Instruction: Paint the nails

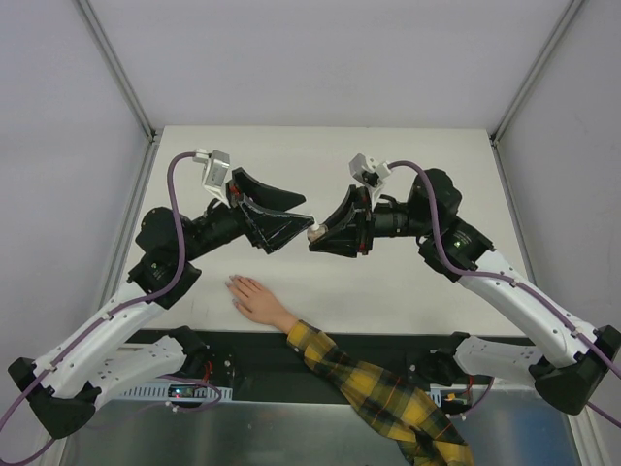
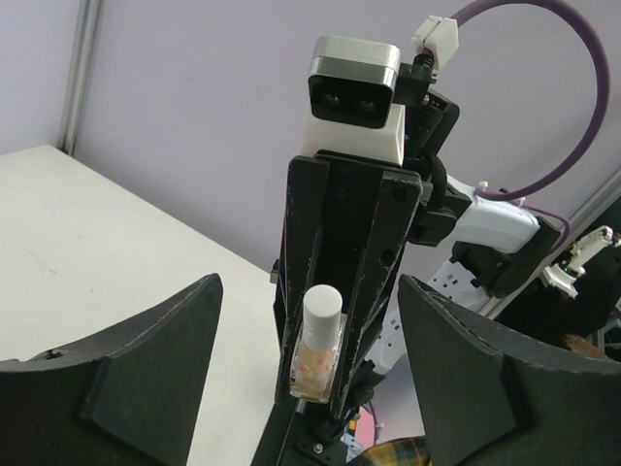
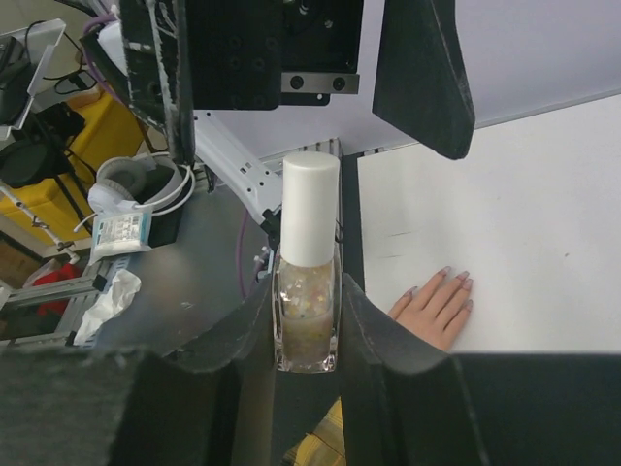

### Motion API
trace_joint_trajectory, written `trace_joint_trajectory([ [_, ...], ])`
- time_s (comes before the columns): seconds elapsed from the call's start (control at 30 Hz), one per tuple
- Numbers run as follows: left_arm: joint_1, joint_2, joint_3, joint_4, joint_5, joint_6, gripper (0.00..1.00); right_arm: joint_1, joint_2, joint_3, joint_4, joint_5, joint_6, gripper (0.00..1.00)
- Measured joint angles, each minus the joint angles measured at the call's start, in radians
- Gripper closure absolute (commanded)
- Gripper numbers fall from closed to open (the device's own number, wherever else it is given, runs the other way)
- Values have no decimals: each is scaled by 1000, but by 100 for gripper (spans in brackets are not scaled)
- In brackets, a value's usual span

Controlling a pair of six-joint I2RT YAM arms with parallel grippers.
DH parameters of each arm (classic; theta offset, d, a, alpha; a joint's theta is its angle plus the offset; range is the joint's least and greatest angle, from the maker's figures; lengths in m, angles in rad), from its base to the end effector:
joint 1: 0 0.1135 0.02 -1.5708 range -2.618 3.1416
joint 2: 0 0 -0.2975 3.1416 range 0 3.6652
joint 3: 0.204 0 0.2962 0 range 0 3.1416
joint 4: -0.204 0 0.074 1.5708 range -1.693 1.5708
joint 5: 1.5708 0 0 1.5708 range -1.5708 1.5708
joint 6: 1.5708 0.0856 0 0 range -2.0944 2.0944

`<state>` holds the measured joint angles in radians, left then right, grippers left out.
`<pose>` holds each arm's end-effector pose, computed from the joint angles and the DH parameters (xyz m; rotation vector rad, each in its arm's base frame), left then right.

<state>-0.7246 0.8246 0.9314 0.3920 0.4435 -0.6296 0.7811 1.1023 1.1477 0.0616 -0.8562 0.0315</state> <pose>0.1501 -0.1819 0.4949 0.4961 1.1406 -1.4310 0.1690 0.2586 0.4659 -1.2268 1.0891 1.2566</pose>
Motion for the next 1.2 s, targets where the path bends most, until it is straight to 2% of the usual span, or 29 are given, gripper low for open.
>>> trace_joint_trajectory([
  [0.13, 0, 4, 0, 8, 21, -13, 42, -1, 0, 0, 39, -25, 35, 100],
  [0.17, 0, 6, 0, 9, 24, -15, 50, -1, 0, 0, 47, -26, 42, 100],
  [0.27, 0, 20, 0, 11, 39, -18, 67, -1, 2, 0, 62, -27, 54, 100],
  [0.3, 0, 27, 2, 11, 45, -19, 86, -1, 3, 0, 65, -24, 57, 100],
  [0.33, 0, 36, 5, 14, 54, -19, 97, -1, 3, -1, 63, -21, 58, 100],
  [0.37, 0, 42, 11, 12, 60, -21, 100, -2, 5, -2, 59, -9, 58, 99],
  [0.43, 0, 52, 24, 4, 71, -8, 100, 5, 4, 0, 34, 43, 36, 100],
  [0.47, 0, 58, 30, -11, 67, 4, 100, 29, -1, 9, -7, 129, -10, 100],
  [0.5, 6, 62, 32, -26, 55, 15, 100, 92, -9, 24, -61, 284, -65, 100],
  [0.57, 19, 60, 37, -60, 43, 39, 100, 285, -14, 63, -164, 740, -169, 100],
  [0.63, 17, 49, 43, -69, 18, 50, 100, 480, 16, 108, -185, 1177, -316, 100],
  [0.67, 17, 47, 53, -68, 5, 55, 100, 542, 37, 124, -163, 1343, -382, 99],
  [0.7, 14, 46, 60, -72, -7, 62, 100, 585, 66, 132, -122, 1497, -449, 100],
  [0.77, 11, 49, 62, -84, -35, 66, 100, 616, 85, 132, -102, 1587, -499, 100],
  [0.87, 8, 67, 62, -100, -63, 63, 100, 614, 88, 115, -109, 1631, -557, 100],
  [0.9, 5, 71, 62, -107, -70, 63, 96, 603, 85, 110, -117, 1620, -563, 100],
  [0.97, 4, 72, 62, -125, -82, 62, 81, 576, 69, 97, -129, 1550, -558, 100],
  [1.07, 4, 71, 62, -137, -85, 55, 66, 495, 18, 69, -150, 1348, -530, 100],
  [1.1, 4, 71, 62, -140, -85, 48, 56, 467, 0, 58, -157, 1289, -520, 99],
  [1.17, 4, 69, 62, -142, -78, 42, 47, 381, -41, 34, -180, 1087, -486, 100],
  [1.2, 4, 67, 62, -142, -76, 40, 39, 333, -54, 31, -197, 987, -468, 100],
])
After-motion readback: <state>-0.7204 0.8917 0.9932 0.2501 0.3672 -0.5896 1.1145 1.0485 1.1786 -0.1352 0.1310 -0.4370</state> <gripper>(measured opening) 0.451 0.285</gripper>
